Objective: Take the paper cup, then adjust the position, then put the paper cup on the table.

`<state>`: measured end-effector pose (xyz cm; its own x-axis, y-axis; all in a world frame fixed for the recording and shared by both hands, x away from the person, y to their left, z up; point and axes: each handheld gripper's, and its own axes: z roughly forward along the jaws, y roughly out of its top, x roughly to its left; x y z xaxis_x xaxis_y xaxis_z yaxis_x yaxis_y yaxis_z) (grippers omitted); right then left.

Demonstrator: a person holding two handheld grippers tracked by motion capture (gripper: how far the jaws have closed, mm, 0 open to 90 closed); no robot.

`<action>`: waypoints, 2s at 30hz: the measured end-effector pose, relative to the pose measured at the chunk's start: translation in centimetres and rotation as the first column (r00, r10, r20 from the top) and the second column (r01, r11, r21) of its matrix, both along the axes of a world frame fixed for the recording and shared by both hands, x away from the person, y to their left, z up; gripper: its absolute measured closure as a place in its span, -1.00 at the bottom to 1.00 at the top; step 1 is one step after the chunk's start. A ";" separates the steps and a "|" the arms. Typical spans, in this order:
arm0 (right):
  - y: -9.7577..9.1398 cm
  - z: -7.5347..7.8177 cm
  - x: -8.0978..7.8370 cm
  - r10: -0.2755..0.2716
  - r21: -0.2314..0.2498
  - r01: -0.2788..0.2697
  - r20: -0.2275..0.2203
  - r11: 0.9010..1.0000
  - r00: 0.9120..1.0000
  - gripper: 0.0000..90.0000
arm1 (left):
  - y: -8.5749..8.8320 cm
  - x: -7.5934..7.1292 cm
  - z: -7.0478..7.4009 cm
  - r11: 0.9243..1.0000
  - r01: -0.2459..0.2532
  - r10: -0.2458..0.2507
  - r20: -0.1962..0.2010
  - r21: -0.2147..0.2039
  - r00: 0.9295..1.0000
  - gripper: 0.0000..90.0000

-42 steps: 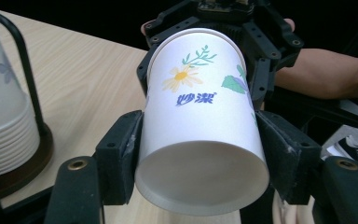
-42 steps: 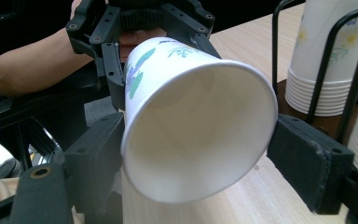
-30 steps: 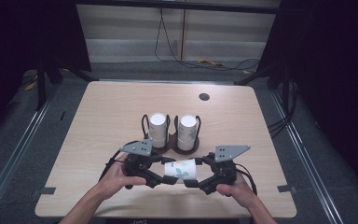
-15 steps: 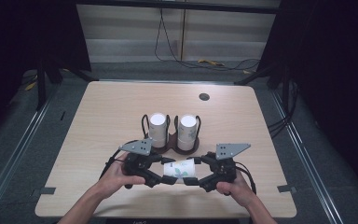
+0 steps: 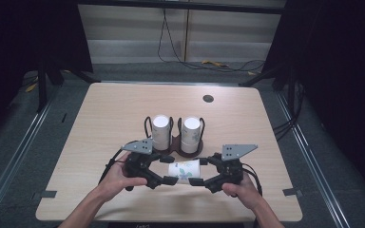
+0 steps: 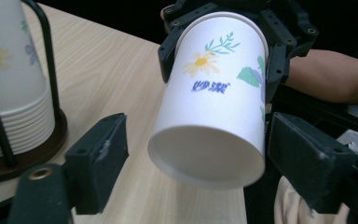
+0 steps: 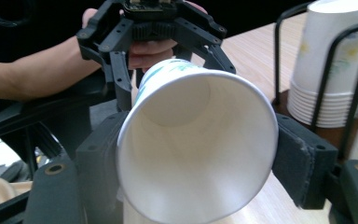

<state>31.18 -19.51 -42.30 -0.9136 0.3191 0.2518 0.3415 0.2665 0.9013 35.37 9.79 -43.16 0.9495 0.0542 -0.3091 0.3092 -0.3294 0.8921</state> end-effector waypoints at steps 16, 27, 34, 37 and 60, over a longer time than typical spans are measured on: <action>-3.1 0.2 1.2 -0.235 -0.256 0.216 -0.043 0.942 0.971 -0.39 | 1.5 0.6 -0.5 0.985 -0.156 0.153 0.048 0.073 0.987 -0.64; -5.6 1.3 2.7 -0.387 -0.420 0.333 -0.048 0.844 0.921 -0.38 | 2.2 0.7 -1.0 0.977 -0.195 0.192 0.041 0.089 0.980 -0.64; -6.5 2.6 4.1 -0.466 -0.459 0.405 -0.020 0.790 0.885 -0.37 | 2.7 1.0 -1.3 0.974 -0.207 0.204 0.037 0.095 0.978 -0.64; -6.7 2.7 4.9 -0.496 -0.477 0.428 -0.019 0.768 0.868 -0.38 | 3.0 1.3 -1.7 0.967 -0.225 0.222 0.033 0.123 0.974 -0.64; -7.7 3.9 9.8 -0.650 -0.644 0.481 -0.034 0.595 0.759 -0.39 | 4.1 2.1 -2.4 0.910 -0.364 0.359 0.058 0.200 0.931 -0.62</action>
